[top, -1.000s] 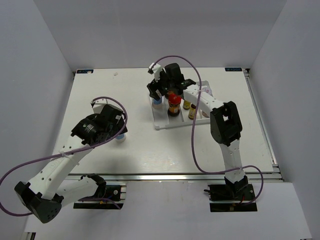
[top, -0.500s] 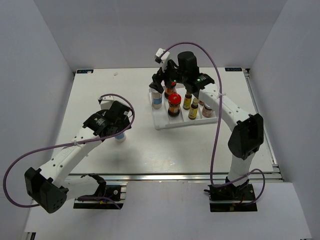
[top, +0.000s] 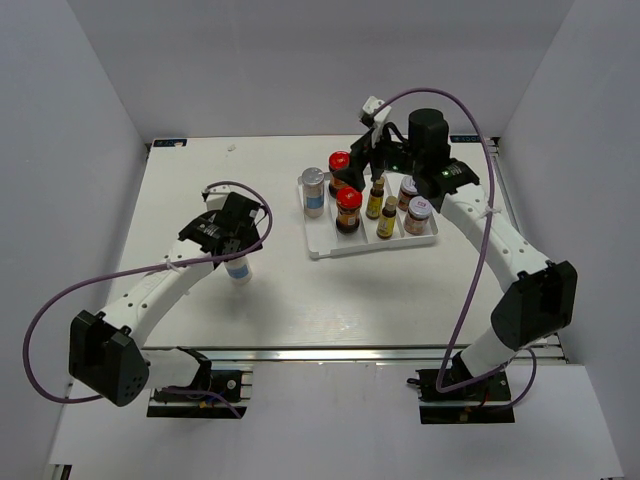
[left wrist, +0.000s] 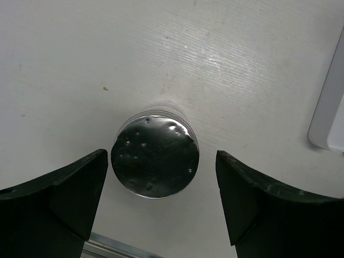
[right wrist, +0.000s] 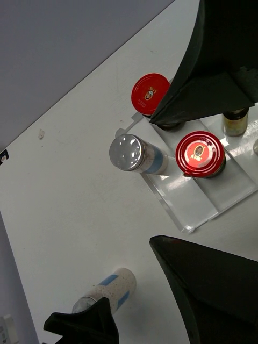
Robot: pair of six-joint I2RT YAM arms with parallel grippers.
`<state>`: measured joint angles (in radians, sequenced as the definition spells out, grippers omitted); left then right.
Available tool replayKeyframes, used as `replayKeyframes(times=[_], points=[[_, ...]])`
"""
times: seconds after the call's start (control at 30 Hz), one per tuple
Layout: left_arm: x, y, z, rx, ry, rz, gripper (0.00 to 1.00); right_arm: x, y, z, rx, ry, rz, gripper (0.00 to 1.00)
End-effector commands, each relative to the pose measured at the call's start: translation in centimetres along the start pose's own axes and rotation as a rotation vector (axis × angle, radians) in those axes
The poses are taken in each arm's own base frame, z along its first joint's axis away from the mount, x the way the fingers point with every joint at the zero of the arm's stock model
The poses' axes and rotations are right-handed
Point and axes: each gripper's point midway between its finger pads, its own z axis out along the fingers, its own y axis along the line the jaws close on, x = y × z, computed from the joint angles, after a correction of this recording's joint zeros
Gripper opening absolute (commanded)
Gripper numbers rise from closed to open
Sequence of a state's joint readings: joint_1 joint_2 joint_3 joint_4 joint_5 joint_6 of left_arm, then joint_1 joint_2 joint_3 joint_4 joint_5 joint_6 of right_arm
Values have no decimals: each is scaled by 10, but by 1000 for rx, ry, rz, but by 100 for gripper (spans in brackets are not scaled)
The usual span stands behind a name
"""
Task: Organize the condiment bottles
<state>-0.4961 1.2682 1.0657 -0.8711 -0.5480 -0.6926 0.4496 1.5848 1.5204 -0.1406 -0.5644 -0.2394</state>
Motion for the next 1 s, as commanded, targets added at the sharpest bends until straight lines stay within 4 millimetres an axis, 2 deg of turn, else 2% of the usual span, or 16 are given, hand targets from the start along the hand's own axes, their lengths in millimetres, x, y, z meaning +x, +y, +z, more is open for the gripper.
replayKeyframes(times=[0.0, 0.27, 0.4, 0.5, 0.53, 0.57, 0.6, 0.63, 0.73, 0.77, 0.83, 0.87, 0.97], points=[[4, -3, 4, 26, 4, -8, 91, -21, 6, -15, -5, -70, -24, 88], [18, 3, 16, -3, 30, 8, 85, -5, 8, -31, 16, -43, 26, 88], [20, 0, 20, 6, 28, 4, 75, -4, 9, -41, 34, -46, 28, 88], [17, -3, 22, 8, 24, 5, 57, -1, 10, -45, 37, -41, 35, 88], [17, -4, 22, 11, 23, 5, 57, 0, 10, -45, 37, -39, 36, 88], [16, -4, 22, 12, 21, 5, 48, 0, 10, -47, 39, -39, 39, 88], [15, -4, 22, 13, 18, 8, 43, 3, 11, -48, 40, -35, 40, 88], [11, -6, 20, 23, 9, 4, 32, 4, 10, -49, 44, -33, 42, 88], [6, -11, 15, 54, 5, 6, 18, 8, 11, -53, 54, -26, 43, 88], [-1, -15, 9, 82, -8, -3, 10, 7, 9, -55, 60, -27, 40, 88], [-4, -26, 0, 145, 1, 1, 4, 11, 8, -57, 69, -20, 43, 88], [-13, -33, -8, 178, -18, -6, 0, 11, 6, -58, 75, -19, 42, 88], [-20, -52, -27, 230, -37, 14, 0, 14, 2, -62, 88, -15, 46, 88]])
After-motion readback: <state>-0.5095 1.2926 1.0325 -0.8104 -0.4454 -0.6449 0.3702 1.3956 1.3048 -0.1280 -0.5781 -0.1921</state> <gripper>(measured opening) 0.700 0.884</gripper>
